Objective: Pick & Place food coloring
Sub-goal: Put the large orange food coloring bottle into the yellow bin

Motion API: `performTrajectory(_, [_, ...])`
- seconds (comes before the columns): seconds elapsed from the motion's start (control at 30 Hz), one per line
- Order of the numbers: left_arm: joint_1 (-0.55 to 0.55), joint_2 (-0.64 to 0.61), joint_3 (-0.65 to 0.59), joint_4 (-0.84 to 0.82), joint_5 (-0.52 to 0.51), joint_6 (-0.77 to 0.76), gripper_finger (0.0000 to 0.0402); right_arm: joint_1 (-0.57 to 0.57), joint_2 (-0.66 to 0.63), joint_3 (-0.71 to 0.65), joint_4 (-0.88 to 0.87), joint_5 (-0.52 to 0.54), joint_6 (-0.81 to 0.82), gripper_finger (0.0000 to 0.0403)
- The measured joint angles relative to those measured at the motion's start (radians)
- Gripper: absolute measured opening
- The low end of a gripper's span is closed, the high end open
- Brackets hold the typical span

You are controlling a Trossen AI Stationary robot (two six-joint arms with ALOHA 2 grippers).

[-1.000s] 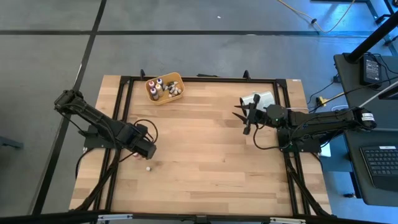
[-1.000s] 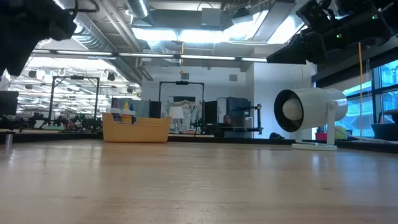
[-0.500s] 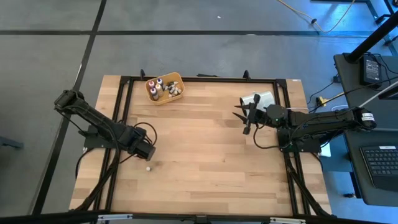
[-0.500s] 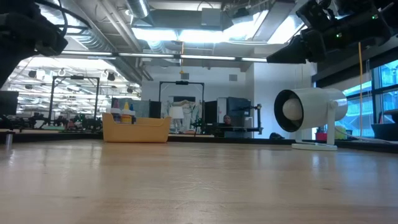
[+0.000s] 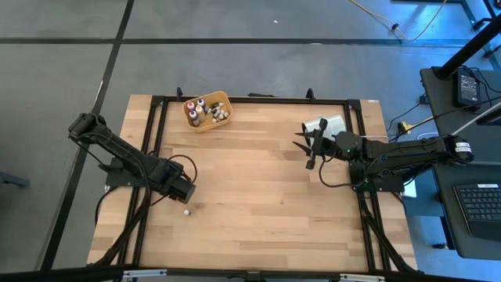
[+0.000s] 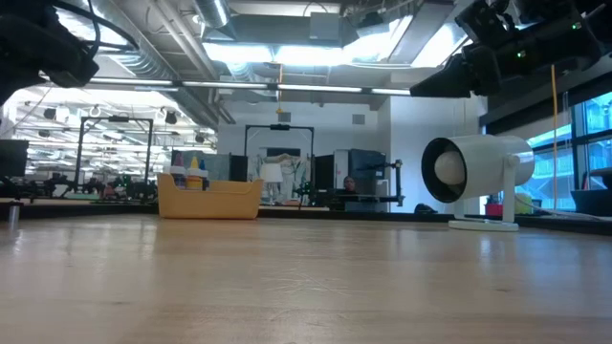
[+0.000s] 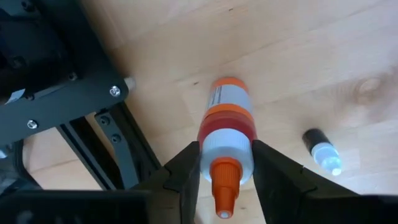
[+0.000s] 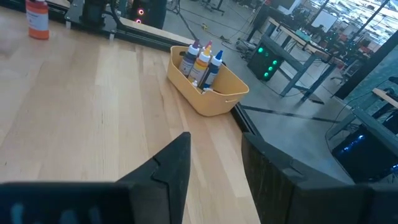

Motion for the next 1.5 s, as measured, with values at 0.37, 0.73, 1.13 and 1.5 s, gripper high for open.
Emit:
performTrajectory(0.37, [0.063,-0.013,0.000,0.054,-0.007,0.150,0.0121,0.000,0.000,0.000,0.000,0.000,-0.007,0.0145])
performTrajectory(0.73, [0.440,-0.111,0.000,0.353,-0.183,0.709,0.0119,0.000,0.000,0.000,0.000,0.000,-0.011,0.0145])
performTrajectory(1.13, [0.897,-0.057,0.286,0.308,-0.237,1.275,0.0114,0.000,0.000,0.000,0.002,0.001,-0.013,0.0145])
performTrajectory(1.5, [1.113,0.156,0.395,0.130,-0.218,1.429,0.0117,0.000,0.000,0.000,0.002,0.001,-0.015,0.0145])
